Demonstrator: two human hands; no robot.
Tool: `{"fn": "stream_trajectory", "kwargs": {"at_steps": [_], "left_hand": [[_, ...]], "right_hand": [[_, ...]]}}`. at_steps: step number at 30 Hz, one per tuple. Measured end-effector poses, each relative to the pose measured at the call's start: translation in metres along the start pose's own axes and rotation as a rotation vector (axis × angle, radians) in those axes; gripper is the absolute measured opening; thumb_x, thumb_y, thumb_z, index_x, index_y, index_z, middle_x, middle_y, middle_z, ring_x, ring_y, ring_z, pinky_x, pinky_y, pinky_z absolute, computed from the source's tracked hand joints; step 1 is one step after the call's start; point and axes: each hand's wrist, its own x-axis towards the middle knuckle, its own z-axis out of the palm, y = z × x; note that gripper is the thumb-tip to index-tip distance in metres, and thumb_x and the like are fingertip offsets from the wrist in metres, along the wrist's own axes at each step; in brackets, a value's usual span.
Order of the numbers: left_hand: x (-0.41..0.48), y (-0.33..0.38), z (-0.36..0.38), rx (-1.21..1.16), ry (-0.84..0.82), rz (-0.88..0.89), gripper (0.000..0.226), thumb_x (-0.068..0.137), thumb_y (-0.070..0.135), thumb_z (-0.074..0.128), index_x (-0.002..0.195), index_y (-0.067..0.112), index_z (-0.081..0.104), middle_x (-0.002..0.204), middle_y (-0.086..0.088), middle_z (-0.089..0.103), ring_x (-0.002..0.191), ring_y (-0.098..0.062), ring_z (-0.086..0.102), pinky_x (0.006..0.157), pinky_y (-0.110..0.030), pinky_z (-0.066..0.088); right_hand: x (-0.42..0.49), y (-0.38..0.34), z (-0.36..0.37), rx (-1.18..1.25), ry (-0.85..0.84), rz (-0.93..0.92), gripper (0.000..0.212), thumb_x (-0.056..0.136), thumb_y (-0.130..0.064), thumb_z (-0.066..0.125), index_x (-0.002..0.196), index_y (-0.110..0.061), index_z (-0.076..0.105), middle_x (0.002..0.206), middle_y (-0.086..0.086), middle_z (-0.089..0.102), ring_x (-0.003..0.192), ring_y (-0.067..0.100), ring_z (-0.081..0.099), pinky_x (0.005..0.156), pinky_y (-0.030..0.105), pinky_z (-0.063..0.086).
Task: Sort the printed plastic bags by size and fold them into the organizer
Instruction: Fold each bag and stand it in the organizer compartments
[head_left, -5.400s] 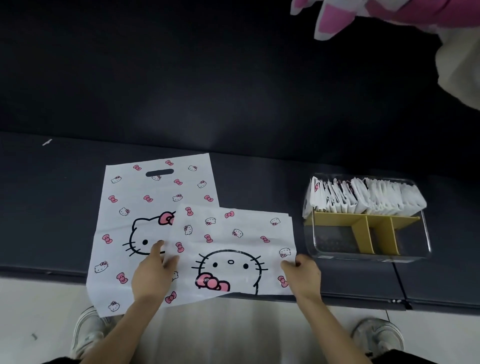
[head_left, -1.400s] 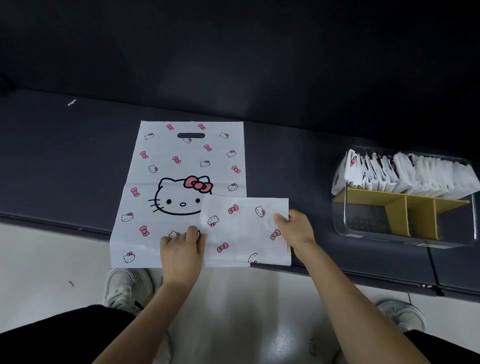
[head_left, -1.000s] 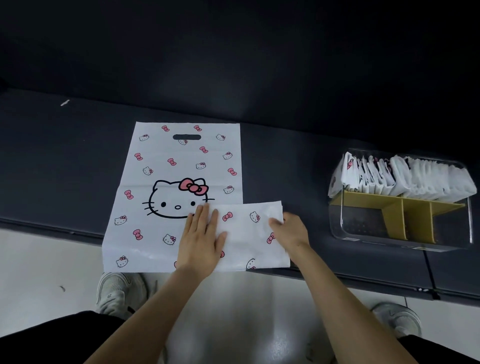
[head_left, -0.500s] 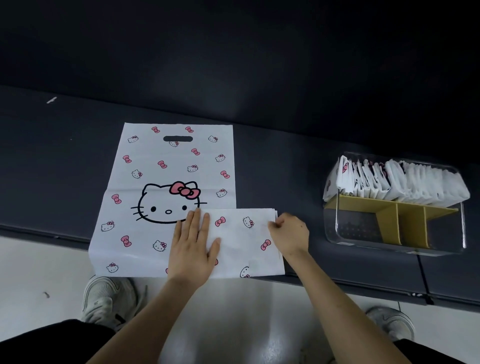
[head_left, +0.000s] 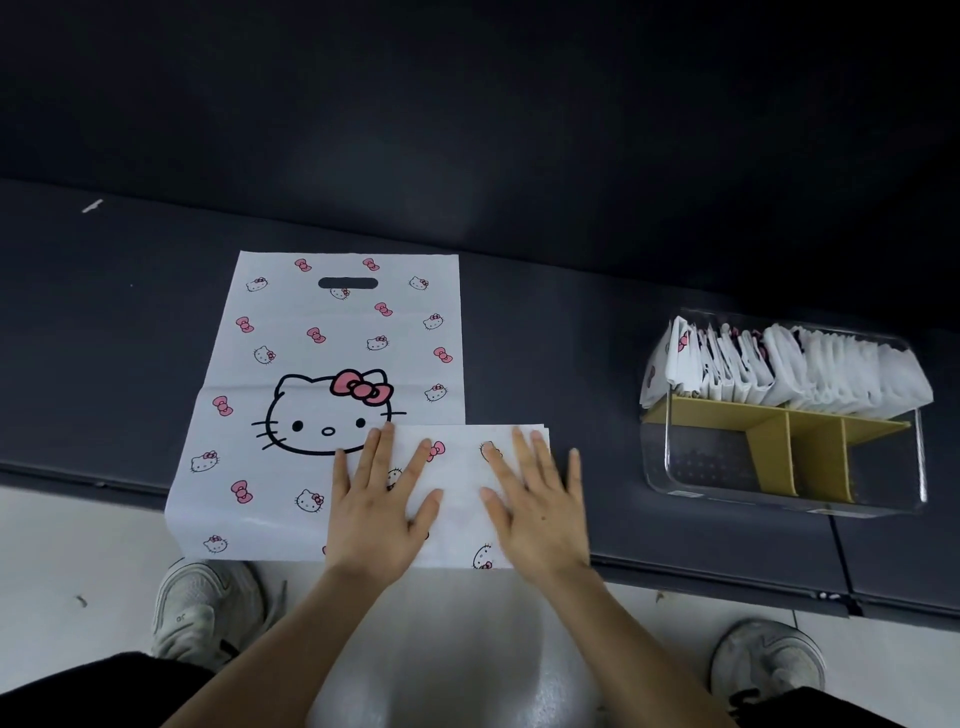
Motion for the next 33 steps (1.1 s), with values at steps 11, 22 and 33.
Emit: {"fn": "stream_trajectory", "kwargs": {"at_steps": [11,22,33], "left_hand": [[0.0,-0.001,-0.001,0.02,-0.007,0.008,0.065,0.096,0.058,0.012,0.142,0.024,0.043,0.151,-0.017,0.033,0.139,-0.029,0.028,0.112,-0.055,0.015],[0.018,-0.012,-0.013,0.055,0.003,0.218,0.064,0.098,0.056,0.01,0.134,0.024,0.052,0.145,-0.016,0.043,0.134,-0.029,0.037,0.109,-0.055,0.011],[-0.003,0.046,-0.09,-0.565,-0.102,0.06,0.045,0.072,0.059,0.049,0.098,0.028,0.069,0.079,0.011,0.071,0.068,-0.009,0.059,0.071,-0.025,0.048]], "right_hand": [[-0.029,-0.025,0.0,0.024,0.016,-0.115,0.051,0.1,-0.051,0.018,0.145,-0.033,0.034,0.155,0.007,0.028,0.143,0.027,0.025,0.109,0.057,0.016],[-0.043,0.044,-0.013,-0.009,0.27,-0.495,0.045,0.06,-0.033,0.078,0.105,-0.033,0.069,0.114,-0.006,0.068,0.097,0.017,0.065,0.098,0.043,0.033],[-0.019,0.02,-0.118,0.864,-0.13,-0.038,0.035,0.09,-0.031,0.063,0.058,-0.017,0.057,0.051,-0.01,0.047,0.055,0.006,0.04,0.056,0.025,0.032]]}}
